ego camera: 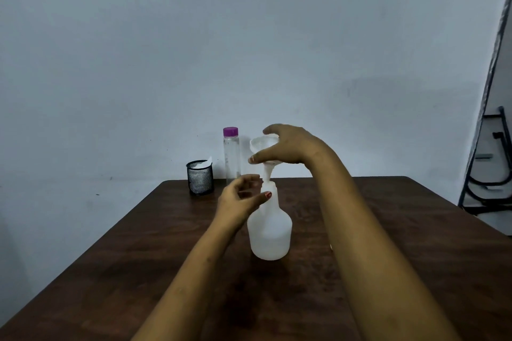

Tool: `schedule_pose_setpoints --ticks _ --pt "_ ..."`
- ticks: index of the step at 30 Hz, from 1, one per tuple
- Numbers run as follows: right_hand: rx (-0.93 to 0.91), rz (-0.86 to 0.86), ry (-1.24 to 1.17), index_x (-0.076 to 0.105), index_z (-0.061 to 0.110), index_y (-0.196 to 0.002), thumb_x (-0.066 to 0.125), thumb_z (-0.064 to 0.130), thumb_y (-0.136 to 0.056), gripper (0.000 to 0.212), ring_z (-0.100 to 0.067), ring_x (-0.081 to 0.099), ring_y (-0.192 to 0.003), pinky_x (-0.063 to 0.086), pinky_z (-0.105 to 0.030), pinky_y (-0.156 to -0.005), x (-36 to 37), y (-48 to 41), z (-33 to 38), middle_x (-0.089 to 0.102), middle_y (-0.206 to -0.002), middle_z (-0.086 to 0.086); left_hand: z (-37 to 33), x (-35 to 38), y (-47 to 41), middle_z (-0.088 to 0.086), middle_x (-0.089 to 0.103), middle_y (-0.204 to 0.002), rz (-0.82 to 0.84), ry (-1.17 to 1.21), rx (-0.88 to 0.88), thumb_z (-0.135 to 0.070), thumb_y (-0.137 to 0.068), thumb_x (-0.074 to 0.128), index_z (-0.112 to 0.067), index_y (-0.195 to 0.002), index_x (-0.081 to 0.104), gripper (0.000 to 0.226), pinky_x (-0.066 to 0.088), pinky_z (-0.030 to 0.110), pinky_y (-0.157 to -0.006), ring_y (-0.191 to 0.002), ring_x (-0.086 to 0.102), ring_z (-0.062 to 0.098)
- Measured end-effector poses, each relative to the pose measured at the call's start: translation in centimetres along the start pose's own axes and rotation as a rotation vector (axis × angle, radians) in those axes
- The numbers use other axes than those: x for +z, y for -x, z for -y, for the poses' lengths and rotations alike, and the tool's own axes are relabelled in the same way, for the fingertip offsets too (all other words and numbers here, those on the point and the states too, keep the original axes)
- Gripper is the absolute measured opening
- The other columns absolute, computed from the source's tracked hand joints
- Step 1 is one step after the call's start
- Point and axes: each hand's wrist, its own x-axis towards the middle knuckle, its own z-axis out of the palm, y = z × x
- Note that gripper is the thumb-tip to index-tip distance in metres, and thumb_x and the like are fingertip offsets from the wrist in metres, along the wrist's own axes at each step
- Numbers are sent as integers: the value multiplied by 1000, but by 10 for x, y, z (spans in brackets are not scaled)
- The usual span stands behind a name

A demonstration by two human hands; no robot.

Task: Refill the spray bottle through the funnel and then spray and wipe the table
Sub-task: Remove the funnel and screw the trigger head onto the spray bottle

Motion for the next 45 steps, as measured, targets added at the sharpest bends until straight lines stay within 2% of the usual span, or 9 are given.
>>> schedule_pose_setpoints --ticks 6,12,16,21,26,30,35,39,45 --pt "12 -162 -531 33 33 -143 74 51 -73 83 -22 41 -130 43 -38 -99 -2 -10 -15 42 -144 -2 -21 2 -12 3 64 -106 -63 114 113 -15 -81 71 -21 -120 57 41 54 21 -78 -100 61 13" --pt "34 90 -968 37 42 -136 70 26 -84 64 -20 56 -110 50 -46 -91 8 -13 -35 52 -130 -3 -50 7 -31 -12 63 -90 -223 252 163 -22 -88 64 -30 -112 50 29 52 33 -82 -94 64 13" --pt "-100 1 -805 46 33 -122 72 3 -77 61 -25 57 -108 52 -47 -92 14 -21 -45 49 -123 -2 -62 14 -47 -2 67 -98 -304 159 216 -15 -85 69 -29 -103 49 30 54 35 -82 -91 66 16" --pt "-240 -333 -363 53 26 -115 74 16 -76 45 -18 49 -104 45 -8 -67 18 -37 -46 45 -123 -4 -73 30 -58 -5 60 -92 -265 -80 437 -3 -81 67 -16 -105 55 29 46 5 -59 -72 61 -7" --pt "-99 -368 -169 60 29 -122 64 34 -88 34 -30 17 -140 32 -41 -106 34 -62 -75 19 -152 -3 -54 22 -66 -10 63 -103 -51 -109 312 -10 -84 68 -18 -115 55 34 50 9 -70 -90 62 -1" --pt "103 -420 -155 62 36 -120 63 44 -86 34 -25 30 -125 29 -39 -97 51 -76 -109 34 -132 1 -11 4 -60 0 66 -105 -41 -34 108 -15 -90 61 -16 -107 61 17 50 24 -78 -98 63 12" --pt "297 -392 -309 65 29 -115 65 32 -85 30 -31 45 -121 38 -39 -98 74 -102 -142 53 -125 -3 47 -8 -49 8 67 -90 -224 -37 -130 -3 -88 59 -10 -96 63 12 42 16 -57 -75 59 17" --pt "284 -403 -410 65 12 -113 65 11 -84 29 -24 59 -99 40 -15 -67 90 -124 -159 64 -114 -7 66 -5 -60 6 65 -81 -239 -90 -185 1 -87 58 -7 -96 64 14 40 17 -53 -63 55 10" --pt "306 -391 -409 60 10 -116 66 7 -83 33 -28 59 -109 47 -33 -90 111 -164 -173 64 -116 -6 74 -4 -94 1 64 -75 -170 -184 -164 0 -86 61 -12 -90 62 13 42 22 -61 -58 59 7"
